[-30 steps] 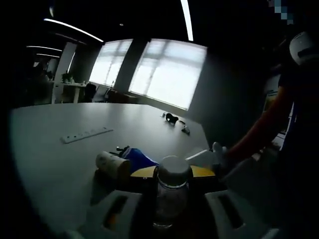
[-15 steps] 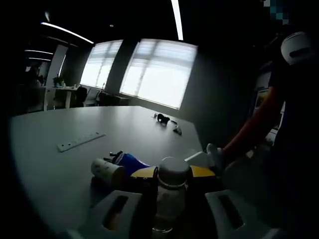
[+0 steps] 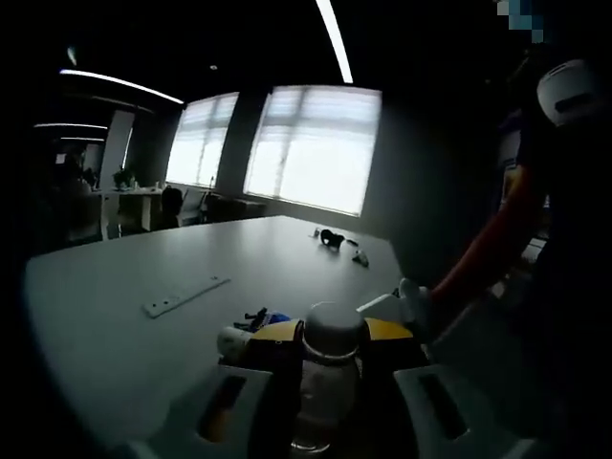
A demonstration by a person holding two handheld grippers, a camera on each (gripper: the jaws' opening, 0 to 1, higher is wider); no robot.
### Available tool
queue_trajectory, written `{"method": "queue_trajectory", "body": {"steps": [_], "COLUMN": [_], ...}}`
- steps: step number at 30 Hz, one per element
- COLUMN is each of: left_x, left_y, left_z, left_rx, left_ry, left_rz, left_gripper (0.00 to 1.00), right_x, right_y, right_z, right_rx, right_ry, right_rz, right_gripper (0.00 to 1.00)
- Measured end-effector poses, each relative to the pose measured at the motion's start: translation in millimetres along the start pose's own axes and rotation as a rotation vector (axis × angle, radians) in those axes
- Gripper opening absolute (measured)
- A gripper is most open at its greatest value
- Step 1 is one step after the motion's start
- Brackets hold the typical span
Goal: Arrange the tabletop items into an orderly group along one side of the table until the central work area is clear of visible clutter.
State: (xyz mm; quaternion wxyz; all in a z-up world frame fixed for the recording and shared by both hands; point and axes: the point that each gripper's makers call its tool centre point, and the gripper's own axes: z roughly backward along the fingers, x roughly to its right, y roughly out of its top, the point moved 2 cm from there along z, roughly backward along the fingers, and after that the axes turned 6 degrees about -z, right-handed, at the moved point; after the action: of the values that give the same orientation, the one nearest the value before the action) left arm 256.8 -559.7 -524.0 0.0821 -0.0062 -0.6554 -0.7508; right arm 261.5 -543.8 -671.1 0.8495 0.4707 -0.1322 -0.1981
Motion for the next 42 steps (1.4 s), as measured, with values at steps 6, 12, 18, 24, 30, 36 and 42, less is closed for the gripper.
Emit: {"method": "queue_trajectory", "body": {"steps": [6,12,18,24,30,36,42], "left_x": [-21.5,-37.0,-47.2,-53.2,-60.0,-68.7,-79.8], "left_y": [5.5,11.4,14.8,14.1,12.8,13.9,16.9], "left_z": [16.9,26.7,31.2,34.6,39.4,42.7,49.6], "left_rx": [0.023,0.044,0.050,0.046,0.050,0.061,0.069], "left_ry": [0.073,0.116,0.133,0.141,0.160,0.190,0.220], "left_rz": [-0.009,-0.013,-0.026,-0.037,-0.039,-0.042,-0.051], "left_gripper": [0.22,0.22,0.22,0.22,0.22,0.22,0.22], "right_x": [10.4,19.6,26.0,29.3,33.0,40.8,49.1], "right_y": [18.0,31.3,39.2,42.4,45.2,48.9,55.8], "right_z": [-17.2,-29.2,-37.7,-45.5,-52.2,-59.1,-67.0], "right_rx": [0.003,-0.003,-0.005,-0.010,-0.031,-0.052,-0.064], "right_ry": [0.025,0.042,0.040,0.036,0.031,0.022,0.010], "right_rz": [0.028,0.043,0.044,0.042,0.045,0.048,0.051], "right_gripper": [0.44,0.44,0.44,0.44,0.43,0.43,0.43]}}
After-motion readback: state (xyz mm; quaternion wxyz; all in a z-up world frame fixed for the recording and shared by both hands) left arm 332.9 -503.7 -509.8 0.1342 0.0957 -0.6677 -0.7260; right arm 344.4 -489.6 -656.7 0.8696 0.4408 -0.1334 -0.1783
